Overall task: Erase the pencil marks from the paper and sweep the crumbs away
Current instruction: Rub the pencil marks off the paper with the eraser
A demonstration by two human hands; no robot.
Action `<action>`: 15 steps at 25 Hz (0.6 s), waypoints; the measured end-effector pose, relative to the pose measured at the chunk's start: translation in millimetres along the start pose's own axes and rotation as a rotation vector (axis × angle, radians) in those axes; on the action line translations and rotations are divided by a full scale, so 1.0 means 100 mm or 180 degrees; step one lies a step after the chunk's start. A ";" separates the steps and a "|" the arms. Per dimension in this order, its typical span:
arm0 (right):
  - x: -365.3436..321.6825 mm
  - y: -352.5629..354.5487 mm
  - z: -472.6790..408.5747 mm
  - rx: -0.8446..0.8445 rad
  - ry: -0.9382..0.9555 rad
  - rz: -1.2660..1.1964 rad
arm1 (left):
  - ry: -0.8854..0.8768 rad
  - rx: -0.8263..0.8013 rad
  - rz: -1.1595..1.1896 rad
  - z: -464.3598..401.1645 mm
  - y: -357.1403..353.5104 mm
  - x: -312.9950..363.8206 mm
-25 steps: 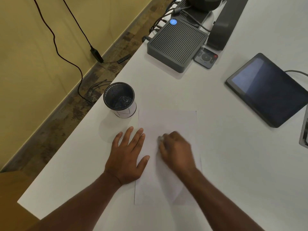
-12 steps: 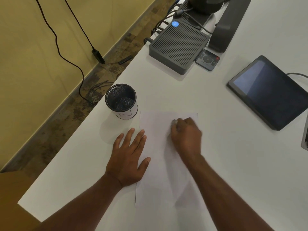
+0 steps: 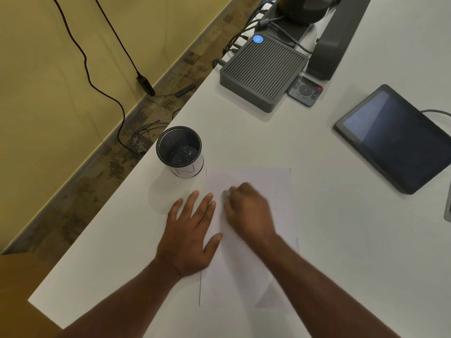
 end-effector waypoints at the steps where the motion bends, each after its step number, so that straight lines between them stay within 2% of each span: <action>1: 0.24 0.08 -0.18 0.0094 -0.0251 0.0082 | 0.0018 -0.0008 -0.0004 0.00 -0.01 -0.01; 3: 0.63 0.36 -0.41 0.0606 -0.0788 0.0287 | 0.0061 -0.0051 -0.0029 0.00 -0.02 -0.02; 4: 0.59 0.40 -0.41 0.0648 -0.0785 0.0292 | 0.0064 -0.0060 -0.0030 -0.01 -0.02 -0.02; 5: 0.41 0.34 -0.32 0.0501 -0.0646 0.0235 | 0.0055 -0.0043 -0.0026 -0.01 -0.01 -0.02; 7: -0.10 0.04 0.07 0.0117 0.0066 0.0054 | 0.0008 0.0002 0.0005 -0.01 0.00 0.00; 8: -0.11 0.01 0.09 -0.0004 0.0203 -0.0048 | 0.0000 0.0012 0.0017 0.00 0.01 0.00; 9: 0.09 0.06 -0.05 -0.0048 -0.0048 -0.0062 | 0.0016 0.0005 0.0005 0.00 0.00 -0.01; 11: 0.63 0.36 -0.34 0.0515 -0.0763 0.0285 | 0.0065 -0.0055 -0.0026 0.00 -0.02 -0.02; 12: 0.66 0.44 -0.34 0.0654 -0.0848 0.0359 | 0.0077 -0.0074 -0.0034 -0.01 -0.02 -0.02; 13: 0.55 0.43 -0.28 0.0576 -0.0761 0.0315 | 0.0071 -0.0071 -0.0037 -0.02 -0.02 -0.02; 15: -0.04 0.10 0.21 -0.0003 -0.0243 0.0030 | 0.0010 -0.0042 -0.0017 -0.01 -0.01 0.00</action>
Point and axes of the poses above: each hand's wrist, its own z-axis away from the middle knuckle, its own y-axis out of the back of the hand, x = y × z, the point moved 10 cm from there along -z, towards the middle knuckle, and after that the axes turned 12 degrees about x, right-handed, at the moved point
